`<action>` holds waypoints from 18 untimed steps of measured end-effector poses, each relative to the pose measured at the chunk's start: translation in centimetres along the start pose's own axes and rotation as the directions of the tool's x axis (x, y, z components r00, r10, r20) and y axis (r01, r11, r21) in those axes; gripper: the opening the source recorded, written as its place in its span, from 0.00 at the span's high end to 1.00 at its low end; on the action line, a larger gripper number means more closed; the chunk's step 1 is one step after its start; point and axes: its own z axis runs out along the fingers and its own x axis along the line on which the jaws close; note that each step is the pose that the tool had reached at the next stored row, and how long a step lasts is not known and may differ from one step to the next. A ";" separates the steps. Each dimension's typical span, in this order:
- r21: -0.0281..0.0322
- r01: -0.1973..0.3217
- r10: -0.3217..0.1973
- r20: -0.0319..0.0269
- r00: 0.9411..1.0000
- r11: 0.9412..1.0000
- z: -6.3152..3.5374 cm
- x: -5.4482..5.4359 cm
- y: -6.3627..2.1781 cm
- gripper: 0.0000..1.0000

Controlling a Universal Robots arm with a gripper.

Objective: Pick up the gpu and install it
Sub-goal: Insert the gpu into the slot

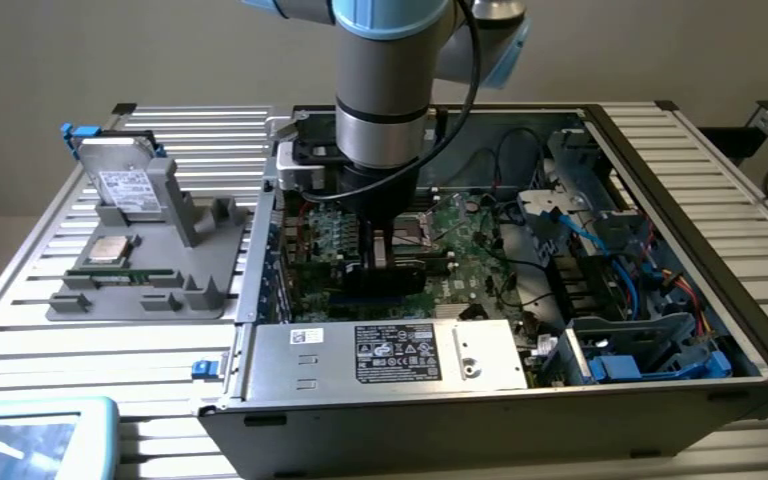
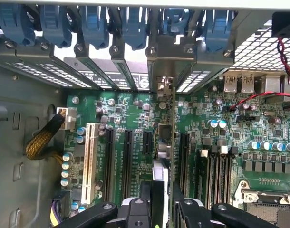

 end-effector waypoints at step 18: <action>0.000 -0.031 0.031 0.001 1.000 1.000 0.01 0.0 -0.06 0.73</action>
